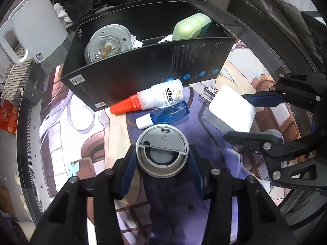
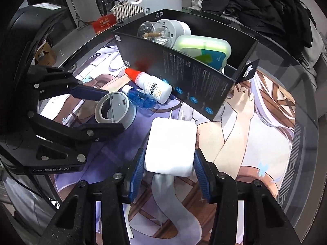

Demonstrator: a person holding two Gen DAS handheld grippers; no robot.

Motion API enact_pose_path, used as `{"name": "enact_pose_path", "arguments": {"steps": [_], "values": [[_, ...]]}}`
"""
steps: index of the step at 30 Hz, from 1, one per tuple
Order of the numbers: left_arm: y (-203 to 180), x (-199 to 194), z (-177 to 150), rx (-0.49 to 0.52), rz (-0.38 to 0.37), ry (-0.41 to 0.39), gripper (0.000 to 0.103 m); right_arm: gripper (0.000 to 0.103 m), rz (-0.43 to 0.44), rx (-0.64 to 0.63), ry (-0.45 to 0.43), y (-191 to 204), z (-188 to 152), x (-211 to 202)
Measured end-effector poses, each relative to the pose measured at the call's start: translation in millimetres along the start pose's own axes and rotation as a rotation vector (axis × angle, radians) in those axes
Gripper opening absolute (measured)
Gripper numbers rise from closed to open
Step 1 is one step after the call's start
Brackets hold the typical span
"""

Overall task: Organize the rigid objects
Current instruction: 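Grasp the white plug adapter with the right tool, then carry the ring lid and plug adapter toward the black box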

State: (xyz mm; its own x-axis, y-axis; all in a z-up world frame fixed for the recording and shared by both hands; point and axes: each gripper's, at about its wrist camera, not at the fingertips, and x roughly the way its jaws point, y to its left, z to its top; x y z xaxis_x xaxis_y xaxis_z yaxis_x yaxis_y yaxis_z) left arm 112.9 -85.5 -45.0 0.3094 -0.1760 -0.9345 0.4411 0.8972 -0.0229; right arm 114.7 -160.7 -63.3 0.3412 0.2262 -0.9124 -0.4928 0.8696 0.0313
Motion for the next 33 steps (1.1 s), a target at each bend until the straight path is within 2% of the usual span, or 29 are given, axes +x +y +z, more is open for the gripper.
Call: {"name": "enact_pose_path", "arguments": {"steps": [9, 15, 16, 18, 25, 26, 28, 33], "values": [[3, -8, -3, -0.009, -0.011, -0.011, 0.048, 0.045, 0.008, 0.014, -0.008, -4, -5, -9], [4, -4, -5, -0.007, -0.011, 0.005, 0.048, 0.045, -0.04, -0.019, -0.007, 5, -7, -5], [5, -3, -4, -0.009, -0.01, 0.005, 0.048, 0.046, -0.051, -0.025, -0.014, 7, -6, -6], [8, -3, -4, -0.015, -0.008, 0.006, 0.048, 0.055, -0.065, -0.029, -0.027, 10, -3, -7], [13, 0, -4, -0.017, 0.011, 0.006, 0.049, 0.056, -0.062, -0.011, -0.019, 11, 5, 2], [14, 0, -4, -0.017, 0.01, 0.007, 0.049, 0.056, -0.061, -0.006, -0.016, 10, 5, 3], [15, 0, -5, -0.023, 0.004, 0.005, 0.048, 0.045, -0.06, 0.0, -0.008, 9, 5, 5], [12, -9, -6, -0.014, 0.005, -0.021, 0.048, 0.045, -0.042, 0.01, 0.002, 6, 4, 3]]}}
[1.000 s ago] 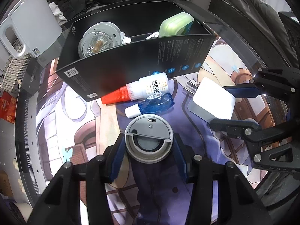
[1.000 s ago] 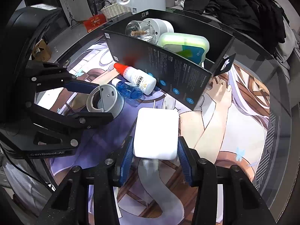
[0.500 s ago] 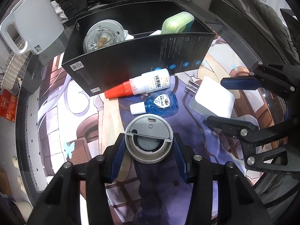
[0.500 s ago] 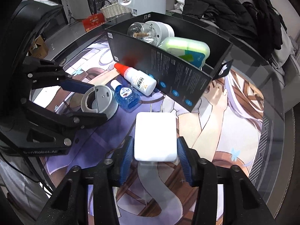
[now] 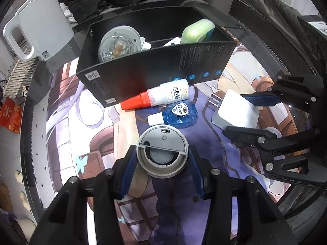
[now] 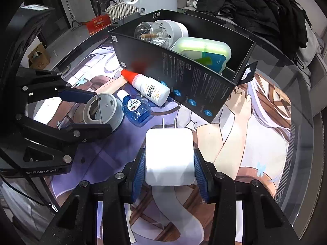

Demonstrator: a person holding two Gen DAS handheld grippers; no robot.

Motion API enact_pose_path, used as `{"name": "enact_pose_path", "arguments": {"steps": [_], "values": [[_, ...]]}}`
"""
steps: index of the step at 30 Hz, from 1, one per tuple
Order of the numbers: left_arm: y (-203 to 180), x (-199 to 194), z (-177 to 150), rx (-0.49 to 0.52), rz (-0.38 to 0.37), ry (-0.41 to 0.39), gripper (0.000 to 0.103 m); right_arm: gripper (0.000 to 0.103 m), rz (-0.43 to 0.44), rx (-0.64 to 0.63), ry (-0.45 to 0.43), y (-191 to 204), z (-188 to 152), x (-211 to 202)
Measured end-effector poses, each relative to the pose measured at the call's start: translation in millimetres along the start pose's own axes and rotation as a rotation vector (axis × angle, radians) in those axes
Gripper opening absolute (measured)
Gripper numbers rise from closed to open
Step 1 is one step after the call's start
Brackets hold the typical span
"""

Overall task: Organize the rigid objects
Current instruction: 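Carry the ring lid and plug adapter toward the black box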

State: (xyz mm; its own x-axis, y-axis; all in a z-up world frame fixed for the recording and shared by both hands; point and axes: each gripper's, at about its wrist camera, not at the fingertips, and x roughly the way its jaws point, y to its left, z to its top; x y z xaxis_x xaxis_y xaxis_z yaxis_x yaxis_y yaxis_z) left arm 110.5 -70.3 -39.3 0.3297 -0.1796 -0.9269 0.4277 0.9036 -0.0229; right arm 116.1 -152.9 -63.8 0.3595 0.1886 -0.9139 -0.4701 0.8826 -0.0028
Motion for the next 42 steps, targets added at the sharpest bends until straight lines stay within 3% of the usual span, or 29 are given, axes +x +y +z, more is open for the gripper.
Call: {"name": "enact_pose_path", "arguments": {"steps": [13, 23, 35, 42], "values": [[7, -40, -4, -0.009, -0.019, -0.099, 0.048, 0.045, 0.03, -0.02, -0.095, 9, -4, -45], [18, -78, 10, -0.036, -0.005, -0.249, 0.048, 0.045, 0.0, -0.016, -0.266, 17, 12, -92], [46, -103, 58, -0.101, 0.003, -0.389, 0.048, 0.045, -0.024, 0.062, -0.391, 4, 64, -120], [58, -85, 92, -0.142, 0.019, -0.353, 0.048, 0.045, -0.063, 0.133, -0.405, -23, 98, -107]]}}
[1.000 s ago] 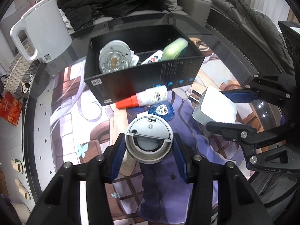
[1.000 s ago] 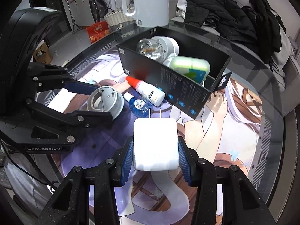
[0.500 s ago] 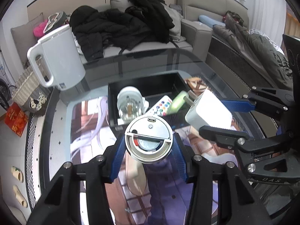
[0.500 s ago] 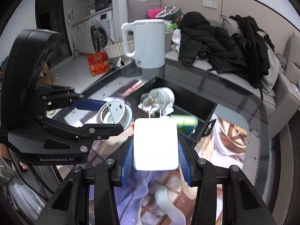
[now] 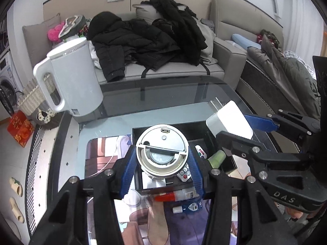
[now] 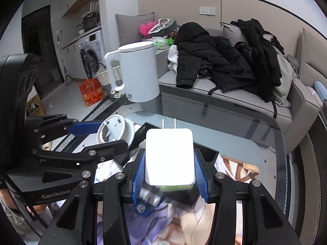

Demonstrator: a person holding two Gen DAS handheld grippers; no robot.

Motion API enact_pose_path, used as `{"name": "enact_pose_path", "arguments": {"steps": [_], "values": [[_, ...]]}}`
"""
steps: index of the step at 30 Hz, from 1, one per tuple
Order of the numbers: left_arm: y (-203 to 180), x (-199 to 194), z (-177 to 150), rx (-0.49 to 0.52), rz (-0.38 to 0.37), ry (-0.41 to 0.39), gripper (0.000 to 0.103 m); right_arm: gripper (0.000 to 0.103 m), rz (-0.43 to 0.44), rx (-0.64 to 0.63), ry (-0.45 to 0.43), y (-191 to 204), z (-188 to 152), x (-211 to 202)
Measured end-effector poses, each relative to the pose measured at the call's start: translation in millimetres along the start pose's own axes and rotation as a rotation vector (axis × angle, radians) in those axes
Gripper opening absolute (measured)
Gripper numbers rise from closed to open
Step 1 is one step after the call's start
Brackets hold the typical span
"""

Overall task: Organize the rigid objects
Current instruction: 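Carry the ring lid and plug adapter toward the black box, then lower the ring lid and plug adapter into the box and open both tools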

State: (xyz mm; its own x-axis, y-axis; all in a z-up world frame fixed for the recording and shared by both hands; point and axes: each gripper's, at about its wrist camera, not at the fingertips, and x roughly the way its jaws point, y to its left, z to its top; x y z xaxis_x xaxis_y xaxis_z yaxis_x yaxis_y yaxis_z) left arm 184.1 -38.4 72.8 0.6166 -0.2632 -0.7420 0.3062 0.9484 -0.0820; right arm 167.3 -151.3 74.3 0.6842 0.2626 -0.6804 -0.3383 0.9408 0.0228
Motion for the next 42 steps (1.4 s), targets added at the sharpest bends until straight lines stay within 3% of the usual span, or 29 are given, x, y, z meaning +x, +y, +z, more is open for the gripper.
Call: {"name": "enact_pose_path", "arguments": {"steps": [7, 17, 32, 42], "values": [[6, 36, 7, -0.032, -0.009, 0.09, 0.048, 0.045, -0.022, 0.07, 0.065, -24, 12, 41], [1, 70, -1, -0.026, -0.008, 0.197, 0.048, 0.045, -0.011, 0.146, 0.201, -40, 0, 88], [4, 72, -2, -0.023, 0.002, 0.195, 0.049, 0.045, 0.01, 0.153, 0.242, -39, -12, 96], [7, 64, -1, -0.029, -0.001, 0.165, 0.062, 0.047, 0.006, 0.156, 0.216, -41, -10, 88]]}}
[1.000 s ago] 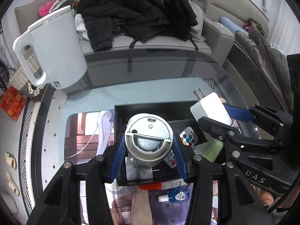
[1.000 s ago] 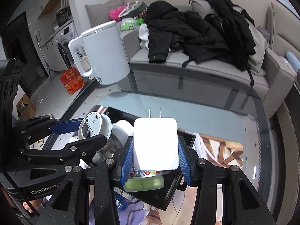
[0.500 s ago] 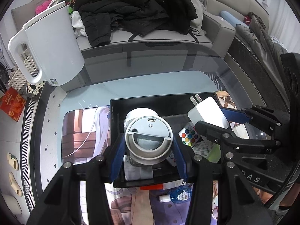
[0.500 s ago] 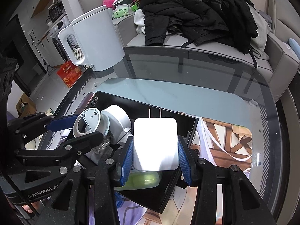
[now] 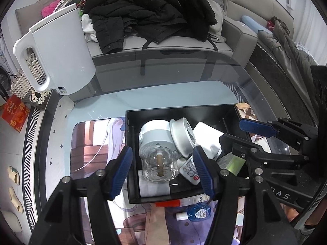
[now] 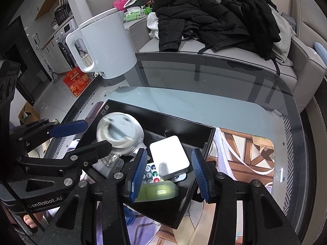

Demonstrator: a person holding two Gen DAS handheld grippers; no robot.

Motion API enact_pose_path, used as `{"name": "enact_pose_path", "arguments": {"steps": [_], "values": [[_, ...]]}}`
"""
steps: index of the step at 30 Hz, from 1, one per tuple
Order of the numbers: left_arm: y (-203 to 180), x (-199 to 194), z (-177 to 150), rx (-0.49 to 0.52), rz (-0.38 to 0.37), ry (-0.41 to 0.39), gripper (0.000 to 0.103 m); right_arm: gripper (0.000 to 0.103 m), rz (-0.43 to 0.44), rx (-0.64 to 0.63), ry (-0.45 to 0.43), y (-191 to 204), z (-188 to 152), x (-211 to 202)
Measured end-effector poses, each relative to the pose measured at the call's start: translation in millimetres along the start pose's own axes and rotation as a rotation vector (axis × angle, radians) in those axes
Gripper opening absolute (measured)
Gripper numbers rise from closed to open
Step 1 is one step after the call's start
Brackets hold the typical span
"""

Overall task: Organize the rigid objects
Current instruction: 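Lower the ring lid and plug adapter into the box and open both tools, then withdraw both tools and reach toward the blue eye-drop bottle and glue bottle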

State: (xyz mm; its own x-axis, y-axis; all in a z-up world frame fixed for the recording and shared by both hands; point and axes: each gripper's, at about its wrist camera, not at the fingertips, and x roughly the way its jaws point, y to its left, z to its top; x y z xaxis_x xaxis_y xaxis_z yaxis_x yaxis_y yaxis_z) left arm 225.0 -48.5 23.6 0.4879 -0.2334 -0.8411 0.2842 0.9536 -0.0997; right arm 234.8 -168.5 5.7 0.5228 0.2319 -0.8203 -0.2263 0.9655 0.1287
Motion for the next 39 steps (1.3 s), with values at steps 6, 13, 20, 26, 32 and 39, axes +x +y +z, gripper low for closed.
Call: {"name": "enact_pose_path", "arguments": {"steps": [6, 13, 20, 26, 32, 39], "values": [[-2, -16, -5, 0.018, -0.001, -0.034, 0.062, 0.047, 0.005, -0.015, -0.037, 3, -4, -20], [-3, -40, -13, 0.035, -0.011, -0.074, 0.062, 0.047, 0.022, -0.035, -0.079, 6, -16, -51], [-8, -55, -33, 0.087, -0.009, -0.075, 0.062, 0.047, 0.034, -0.069, -0.098, 9, -40, -76], [-14, -56, -57, 0.155, 0.003, -0.054, 0.062, 0.047, 0.035, -0.112, -0.073, 10, -68, -83], [-26, -42, -80, 0.238, -0.005, 0.009, 0.062, 0.047, 0.055, -0.164, -0.014, 19, -93, -69], [-39, -12, -103, 0.351, -0.027, 0.101, 0.062, 0.043, 0.07, -0.209, 0.062, 29, -108, -39]]}}
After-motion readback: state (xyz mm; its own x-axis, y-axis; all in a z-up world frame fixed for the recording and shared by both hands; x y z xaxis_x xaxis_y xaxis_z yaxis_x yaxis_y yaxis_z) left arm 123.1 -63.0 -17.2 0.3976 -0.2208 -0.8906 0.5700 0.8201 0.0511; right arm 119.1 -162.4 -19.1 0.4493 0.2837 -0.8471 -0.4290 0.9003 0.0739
